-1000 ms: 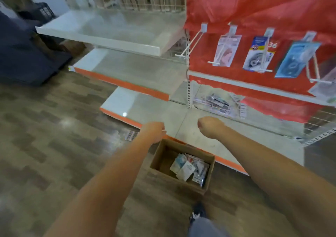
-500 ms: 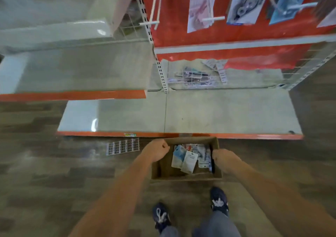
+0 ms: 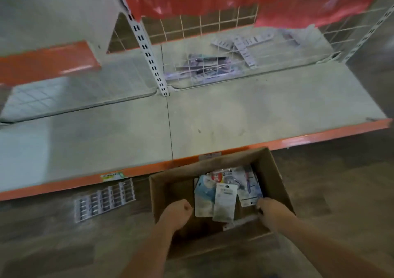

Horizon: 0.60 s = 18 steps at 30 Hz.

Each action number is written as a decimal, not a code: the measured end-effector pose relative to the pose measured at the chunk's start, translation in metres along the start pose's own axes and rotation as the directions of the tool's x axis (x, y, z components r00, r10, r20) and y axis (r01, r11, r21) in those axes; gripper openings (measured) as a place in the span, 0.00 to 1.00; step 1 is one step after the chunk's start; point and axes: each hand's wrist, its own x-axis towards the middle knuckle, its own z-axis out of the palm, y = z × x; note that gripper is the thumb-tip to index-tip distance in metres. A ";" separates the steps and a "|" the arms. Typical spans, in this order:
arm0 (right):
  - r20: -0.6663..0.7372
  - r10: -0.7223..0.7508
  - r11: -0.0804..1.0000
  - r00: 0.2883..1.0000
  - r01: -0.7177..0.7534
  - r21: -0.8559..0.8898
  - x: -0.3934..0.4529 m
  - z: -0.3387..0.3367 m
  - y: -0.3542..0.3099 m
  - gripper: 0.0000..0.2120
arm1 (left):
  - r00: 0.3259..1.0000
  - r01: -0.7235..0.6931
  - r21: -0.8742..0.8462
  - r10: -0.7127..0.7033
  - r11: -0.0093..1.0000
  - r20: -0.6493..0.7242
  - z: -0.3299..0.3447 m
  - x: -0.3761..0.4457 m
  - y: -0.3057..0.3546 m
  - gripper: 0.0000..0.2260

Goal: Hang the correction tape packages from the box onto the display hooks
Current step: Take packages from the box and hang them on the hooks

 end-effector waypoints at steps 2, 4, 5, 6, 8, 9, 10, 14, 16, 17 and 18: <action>-0.080 0.038 0.999 0.996 -0.038 0.003 0.038 0.015 0.006 0.13 | 1.000 -0.006 0.016 0.007 1.000 -0.013 0.019 0.039 -0.006 0.11; -0.126 0.062 0.996 0.990 -0.069 -0.049 0.073 0.027 0.011 0.15 | 0.999 -0.007 0.015 0.008 1.000 -0.039 0.037 0.076 -0.009 0.13; -0.150 0.050 0.994 0.987 -0.063 -0.084 0.088 0.033 0.013 0.16 | 0.998 -0.009 0.004 0.009 1.000 -0.054 0.045 0.095 -0.011 0.13; -0.172 0.024 0.991 0.985 -0.047 -0.126 0.103 0.039 0.016 0.16 | 0.998 -0.008 -0.018 0.007 1.000 -0.065 0.052 0.112 -0.012 0.14; -0.233 -0.051 0.966 0.971 -0.012 -0.259 0.127 0.045 0.021 0.19 | 0.997 -0.014 -0.079 0.008 0.997 -0.083 0.065 0.146 -0.015 0.16; -0.273 -0.102 0.944 0.957 0.006 -0.331 0.137 0.048 0.024 0.22 | 0.996 -0.027 -0.102 0.018 0.994 -0.086 0.072 0.161 -0.016 0.17; -0.313 -0.144 0.928 0.939 0.018 -0.372 0.145 0.050 0.026 0.23 | 0.996 -0.038 -0.108 0.028 0.993 -0.088 0.077 0.174 -0.016 0.17; -0.331 -0.146 0.906 0.932 -0.008 -0.422 0.170 0.052 0.032 0.26 | 0.977 -0.040 -0.079 0.022 0.996 -0.213 0.093 0.210 -0.016 0.18; -0.314 -0.160 0.872 0.936 -0.015 -0.488 0.179 0.052 0.029 0.24 | 0.962 -0.034 -0.052 0.018 0.998 -0.273 0.097 0.221 -0.017 0.20; -0.305 -0.184 0.855 0.934 -0.001 -0.519 0.183 0.054 0.027 0.23 | 0.959 -0.035 -0.030 0.025 0.999 -0.283 0.099 0.225 -0.018 0.21; -0.312 -0.179 0.872 0.933 0.003 -0.490 0.187 0.057 0.026 0.23 | 0.959 -0.035 -0.010 0.031 0.999 -0.283 0.101 0.228 -0.020 0.21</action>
